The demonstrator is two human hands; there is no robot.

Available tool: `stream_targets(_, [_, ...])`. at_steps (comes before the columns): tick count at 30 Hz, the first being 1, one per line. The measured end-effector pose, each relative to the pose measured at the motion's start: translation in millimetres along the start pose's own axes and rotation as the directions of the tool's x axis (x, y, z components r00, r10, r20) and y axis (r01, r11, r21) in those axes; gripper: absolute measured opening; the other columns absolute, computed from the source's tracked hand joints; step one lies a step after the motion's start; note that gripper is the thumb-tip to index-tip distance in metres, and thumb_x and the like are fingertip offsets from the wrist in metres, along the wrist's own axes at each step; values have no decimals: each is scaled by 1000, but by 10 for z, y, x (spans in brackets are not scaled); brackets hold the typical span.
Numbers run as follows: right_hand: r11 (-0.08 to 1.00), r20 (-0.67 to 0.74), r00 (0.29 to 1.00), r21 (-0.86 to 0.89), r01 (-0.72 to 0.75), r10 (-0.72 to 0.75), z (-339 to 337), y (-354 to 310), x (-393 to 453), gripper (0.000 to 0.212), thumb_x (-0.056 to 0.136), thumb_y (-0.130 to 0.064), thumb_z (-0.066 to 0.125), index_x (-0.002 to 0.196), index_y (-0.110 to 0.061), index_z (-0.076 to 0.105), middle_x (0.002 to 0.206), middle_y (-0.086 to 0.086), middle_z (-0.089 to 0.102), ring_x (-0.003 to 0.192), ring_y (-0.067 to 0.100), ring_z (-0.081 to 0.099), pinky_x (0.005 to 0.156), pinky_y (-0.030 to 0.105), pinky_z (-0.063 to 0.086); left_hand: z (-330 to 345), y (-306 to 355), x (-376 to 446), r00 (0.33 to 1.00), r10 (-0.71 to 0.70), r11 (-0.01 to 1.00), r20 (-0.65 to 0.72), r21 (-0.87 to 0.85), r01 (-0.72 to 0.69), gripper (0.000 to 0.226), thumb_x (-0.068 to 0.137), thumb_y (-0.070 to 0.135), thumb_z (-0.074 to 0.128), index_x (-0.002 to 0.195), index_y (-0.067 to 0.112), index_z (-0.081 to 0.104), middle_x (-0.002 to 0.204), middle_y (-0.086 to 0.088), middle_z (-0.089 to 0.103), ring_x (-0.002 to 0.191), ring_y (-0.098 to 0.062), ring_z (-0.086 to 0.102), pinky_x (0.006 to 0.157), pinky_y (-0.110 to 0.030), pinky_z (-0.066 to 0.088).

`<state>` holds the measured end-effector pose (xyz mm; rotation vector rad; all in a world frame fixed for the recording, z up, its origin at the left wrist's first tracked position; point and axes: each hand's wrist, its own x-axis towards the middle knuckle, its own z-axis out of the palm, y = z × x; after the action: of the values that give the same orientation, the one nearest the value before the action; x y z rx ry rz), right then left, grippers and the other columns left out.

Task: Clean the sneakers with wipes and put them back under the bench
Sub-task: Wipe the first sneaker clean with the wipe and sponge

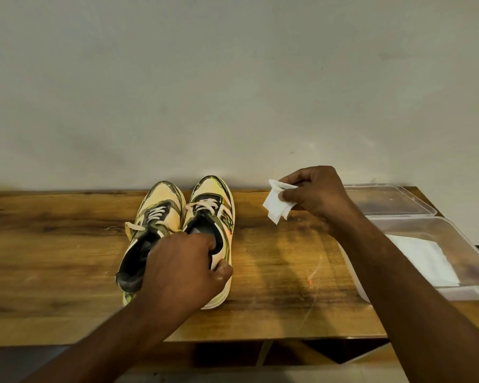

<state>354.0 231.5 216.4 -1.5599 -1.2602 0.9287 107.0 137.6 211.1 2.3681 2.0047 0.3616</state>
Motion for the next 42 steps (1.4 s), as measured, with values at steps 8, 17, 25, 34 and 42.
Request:
stream_targets(8, [985, -23, 990, -106, 135, -139, 100, 4, -119, 22, 75, -4, 83, 90, -20, 81, 92, -4, 78, 87, 14, 75, 81, 46, 64, 66, 230, 175, 999, -13, 998, 51, 69, 10, 42, 102, 61, 47, 78, 26, 43, 65, 10, 35, 55, -9, 30, 56, -28, 24])
stream_targets(17, [832, -222, 852, -427, 353, -475, -87, 76, -308, 24, 80, -11, 78, 103, -20, 80, 94, -12, 76, 84, 4, 69, 79, 13, 52, 403, 148, 234, 989, 116, 700, -96, -698, -150, 19, 93, 43, 71, 83, 27, 74, 76, 14, 73, 73, -5, 69, 65, -31, 55])
stream_targets(25, [768, -119, 814, -432, 473, -568, -142, 226, -507, 30, 77, -1, 82, 102, -18, 79, 99, -8, 73, 87, 3, 67, 78, 7, 49, 498, 1, 119, 989, -56, 307, 139, -940, 150, 24, 100, 15, 68, 123, 14, 74, 114, 4, 80, 110, -15, 75, 99, -45, 59])
stream_targets(34, [696, -2, 766, -419, 584, -643, 225, 153, -523, 28, 77, -3, 83, 102, -16, 81, 95, -3, 74, 81, 13, 67, 72, 31, 57, 360, -46, 51, 963, -20, 404, 270, -879, 255, 74, 71, 24, 95, 136, 30, 60, 124, 15, 75, 114, -3, 70, 101, -34, 59])
stream_targets(42, [741, 24, 795, -345, 576, -607, 318, 136, -537, 30, 81, -9, 82, 107, -24, 81, 98, -13, 75, 90, 0, 67, 74, 17, 56, 448, -123, 120, 963, 44, 356, 266, -905, 233, 89, 67, 23, 99, 144, 33, 55, 132, 14, 71, 123, -8, 67, 107, -43, 55])
